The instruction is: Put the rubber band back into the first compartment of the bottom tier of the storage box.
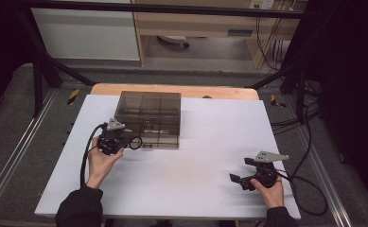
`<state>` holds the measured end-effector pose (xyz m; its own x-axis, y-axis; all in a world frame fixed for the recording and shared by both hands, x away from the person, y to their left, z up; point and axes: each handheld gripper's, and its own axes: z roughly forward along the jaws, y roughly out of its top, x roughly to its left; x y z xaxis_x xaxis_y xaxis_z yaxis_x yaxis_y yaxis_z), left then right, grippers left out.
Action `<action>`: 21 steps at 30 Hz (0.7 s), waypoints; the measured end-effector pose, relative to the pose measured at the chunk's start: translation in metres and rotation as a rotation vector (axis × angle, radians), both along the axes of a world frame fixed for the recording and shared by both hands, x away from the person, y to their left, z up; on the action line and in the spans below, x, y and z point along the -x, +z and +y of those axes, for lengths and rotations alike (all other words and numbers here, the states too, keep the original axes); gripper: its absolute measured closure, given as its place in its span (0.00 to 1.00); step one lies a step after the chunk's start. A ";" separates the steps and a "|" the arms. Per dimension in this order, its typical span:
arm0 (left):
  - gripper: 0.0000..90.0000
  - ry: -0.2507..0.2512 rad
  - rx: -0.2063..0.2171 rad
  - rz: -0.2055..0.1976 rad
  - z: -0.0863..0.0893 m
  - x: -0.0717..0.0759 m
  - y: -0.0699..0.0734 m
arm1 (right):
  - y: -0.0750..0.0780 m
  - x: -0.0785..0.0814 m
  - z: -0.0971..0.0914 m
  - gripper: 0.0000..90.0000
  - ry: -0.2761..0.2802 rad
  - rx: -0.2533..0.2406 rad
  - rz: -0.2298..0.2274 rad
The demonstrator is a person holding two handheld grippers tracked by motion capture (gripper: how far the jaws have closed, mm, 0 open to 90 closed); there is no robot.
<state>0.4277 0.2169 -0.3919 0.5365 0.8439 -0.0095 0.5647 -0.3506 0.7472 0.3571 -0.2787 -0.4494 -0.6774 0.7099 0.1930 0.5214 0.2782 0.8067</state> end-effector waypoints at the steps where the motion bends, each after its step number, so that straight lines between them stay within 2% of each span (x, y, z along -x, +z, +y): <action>1: 0.98 0.004 -0.001 0.002 0.001 -0.001 0.000 | 0.000 0.000 0.000 0.01 0.000 0.000 0.000; 21: 0.98 0.045 -0.004 0.002 0.012 -0.015 -0.003 | 0.000 0.000 0.000 0.01 0.000 0.004 -0.002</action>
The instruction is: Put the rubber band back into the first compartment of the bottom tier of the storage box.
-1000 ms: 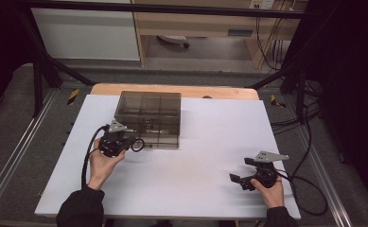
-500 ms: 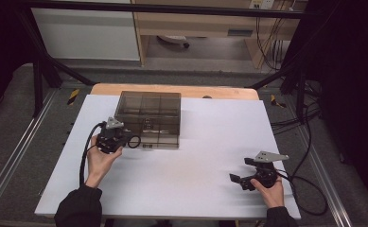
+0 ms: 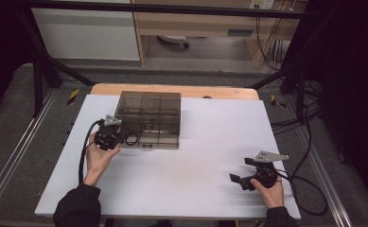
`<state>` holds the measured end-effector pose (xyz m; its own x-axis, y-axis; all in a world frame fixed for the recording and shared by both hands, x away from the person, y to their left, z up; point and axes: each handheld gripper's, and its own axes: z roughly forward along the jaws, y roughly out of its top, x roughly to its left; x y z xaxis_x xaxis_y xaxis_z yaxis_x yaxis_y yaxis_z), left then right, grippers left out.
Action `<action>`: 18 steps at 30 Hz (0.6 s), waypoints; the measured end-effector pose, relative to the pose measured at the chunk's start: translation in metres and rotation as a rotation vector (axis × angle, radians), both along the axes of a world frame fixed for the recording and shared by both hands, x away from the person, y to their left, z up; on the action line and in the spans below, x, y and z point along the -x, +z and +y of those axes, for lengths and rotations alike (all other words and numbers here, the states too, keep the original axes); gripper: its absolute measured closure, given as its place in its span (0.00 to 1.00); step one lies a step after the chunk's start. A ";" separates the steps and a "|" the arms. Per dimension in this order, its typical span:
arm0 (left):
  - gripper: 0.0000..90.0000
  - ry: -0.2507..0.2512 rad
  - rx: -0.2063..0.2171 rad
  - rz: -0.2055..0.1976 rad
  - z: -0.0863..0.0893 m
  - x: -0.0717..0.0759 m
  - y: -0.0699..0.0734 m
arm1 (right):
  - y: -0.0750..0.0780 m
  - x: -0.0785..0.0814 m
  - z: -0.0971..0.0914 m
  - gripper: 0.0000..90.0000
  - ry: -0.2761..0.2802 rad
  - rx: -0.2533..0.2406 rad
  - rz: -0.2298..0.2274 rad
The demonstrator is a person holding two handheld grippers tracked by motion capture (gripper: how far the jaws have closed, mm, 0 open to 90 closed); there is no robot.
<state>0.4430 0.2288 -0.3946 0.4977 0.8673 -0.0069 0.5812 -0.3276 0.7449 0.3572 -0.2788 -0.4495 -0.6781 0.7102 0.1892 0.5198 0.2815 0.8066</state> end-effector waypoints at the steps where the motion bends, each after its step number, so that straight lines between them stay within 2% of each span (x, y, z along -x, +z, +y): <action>1: 0.98 0.003 -0.001 0.002 0.001 -0.001 0.000 | 0.000 0.000 0.000 0.01 0.000 0.000 0.000; 18: 0.98 0.039 -0.017 0.013 0.003 -0.016 -0.001 | 0.000 0.000 0.000 0.01 0.000 -0.002 0.000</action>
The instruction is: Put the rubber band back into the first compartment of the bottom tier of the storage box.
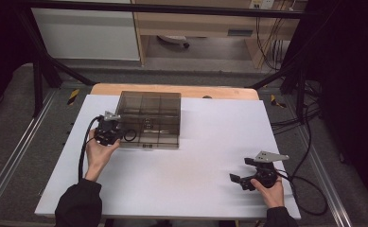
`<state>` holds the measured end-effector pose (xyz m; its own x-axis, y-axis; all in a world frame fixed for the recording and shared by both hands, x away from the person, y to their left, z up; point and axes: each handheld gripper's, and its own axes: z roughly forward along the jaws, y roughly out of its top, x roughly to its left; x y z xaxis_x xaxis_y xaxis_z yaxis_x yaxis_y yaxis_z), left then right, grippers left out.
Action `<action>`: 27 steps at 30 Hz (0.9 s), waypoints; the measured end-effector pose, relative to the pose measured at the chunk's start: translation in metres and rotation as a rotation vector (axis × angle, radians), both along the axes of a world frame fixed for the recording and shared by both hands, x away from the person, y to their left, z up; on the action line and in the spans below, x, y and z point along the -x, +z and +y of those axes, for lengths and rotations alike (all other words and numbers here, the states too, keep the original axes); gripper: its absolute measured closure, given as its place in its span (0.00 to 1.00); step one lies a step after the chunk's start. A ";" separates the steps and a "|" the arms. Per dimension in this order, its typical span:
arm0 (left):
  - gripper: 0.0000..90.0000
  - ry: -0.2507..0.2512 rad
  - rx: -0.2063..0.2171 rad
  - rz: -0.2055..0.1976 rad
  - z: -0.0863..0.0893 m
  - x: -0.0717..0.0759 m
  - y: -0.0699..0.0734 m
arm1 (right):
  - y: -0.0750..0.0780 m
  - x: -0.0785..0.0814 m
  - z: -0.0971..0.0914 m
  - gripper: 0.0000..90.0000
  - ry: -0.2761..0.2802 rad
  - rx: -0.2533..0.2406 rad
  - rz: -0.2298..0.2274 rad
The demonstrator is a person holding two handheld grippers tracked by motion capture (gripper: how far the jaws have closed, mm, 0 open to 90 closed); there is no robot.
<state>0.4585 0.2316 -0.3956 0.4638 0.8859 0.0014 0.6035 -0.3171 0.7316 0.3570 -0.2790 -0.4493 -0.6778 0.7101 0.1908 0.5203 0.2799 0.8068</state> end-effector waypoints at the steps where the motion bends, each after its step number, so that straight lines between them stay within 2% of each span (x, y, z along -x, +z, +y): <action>1: 0.98 0.000 -0.004 0.002 0.000 -0.001 0.000 | 0.000 0.000 0.000 0.01 -0.001 0.000 0.000; 17: 0.98 0.025 -0.029 0.012 0.002 -0.010 -0.011 | 0.000 0.000 0.000 0.01 -0.001 -0.001 -0.002; 27: 0.98 0.021 -0.050 0.028 0.001 -0.013 -0.018 | 0.000 0.000 0.000 0.01 -0.001 -0.001 -0.002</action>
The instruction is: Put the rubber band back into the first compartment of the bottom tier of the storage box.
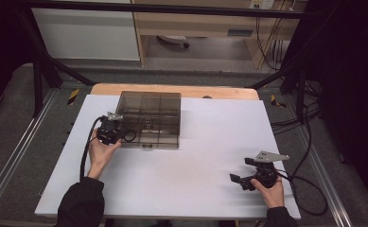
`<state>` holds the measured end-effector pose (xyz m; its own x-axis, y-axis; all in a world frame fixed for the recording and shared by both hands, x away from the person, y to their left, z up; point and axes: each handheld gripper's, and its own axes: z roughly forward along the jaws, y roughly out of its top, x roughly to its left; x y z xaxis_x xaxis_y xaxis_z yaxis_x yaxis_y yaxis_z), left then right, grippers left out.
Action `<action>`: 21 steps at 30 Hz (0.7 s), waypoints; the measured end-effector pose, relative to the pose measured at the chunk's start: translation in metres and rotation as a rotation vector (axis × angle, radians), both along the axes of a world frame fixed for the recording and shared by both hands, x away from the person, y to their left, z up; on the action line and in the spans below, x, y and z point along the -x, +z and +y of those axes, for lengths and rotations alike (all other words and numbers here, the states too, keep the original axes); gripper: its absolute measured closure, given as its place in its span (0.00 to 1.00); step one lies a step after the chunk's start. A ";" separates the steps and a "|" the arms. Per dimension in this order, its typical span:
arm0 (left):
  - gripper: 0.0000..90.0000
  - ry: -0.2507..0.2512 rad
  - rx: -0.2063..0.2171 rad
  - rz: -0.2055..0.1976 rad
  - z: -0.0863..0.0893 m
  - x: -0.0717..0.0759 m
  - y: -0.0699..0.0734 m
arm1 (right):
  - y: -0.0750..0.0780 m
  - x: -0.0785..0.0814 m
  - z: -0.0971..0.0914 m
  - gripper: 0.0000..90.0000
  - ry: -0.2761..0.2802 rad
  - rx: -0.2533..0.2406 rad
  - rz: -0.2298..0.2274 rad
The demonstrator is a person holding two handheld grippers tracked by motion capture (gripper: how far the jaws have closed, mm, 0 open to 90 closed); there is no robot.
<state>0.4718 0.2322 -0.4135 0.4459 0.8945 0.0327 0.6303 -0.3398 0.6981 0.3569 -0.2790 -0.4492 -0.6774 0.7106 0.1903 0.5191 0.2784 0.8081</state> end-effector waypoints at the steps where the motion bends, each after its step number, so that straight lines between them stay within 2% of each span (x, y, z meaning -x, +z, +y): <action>1: 0.98 0.002 0.001 0.001 0.000 0.000 -0.001 | 0.000 0.000 0.000 0.01 0.000 0.000 0.000; 21: 0.97 0.001 -0.005 0.044 0.002 -0.002 -0.017 | 0.000 0.000 0.000 0.01 0.000 0.002 0.003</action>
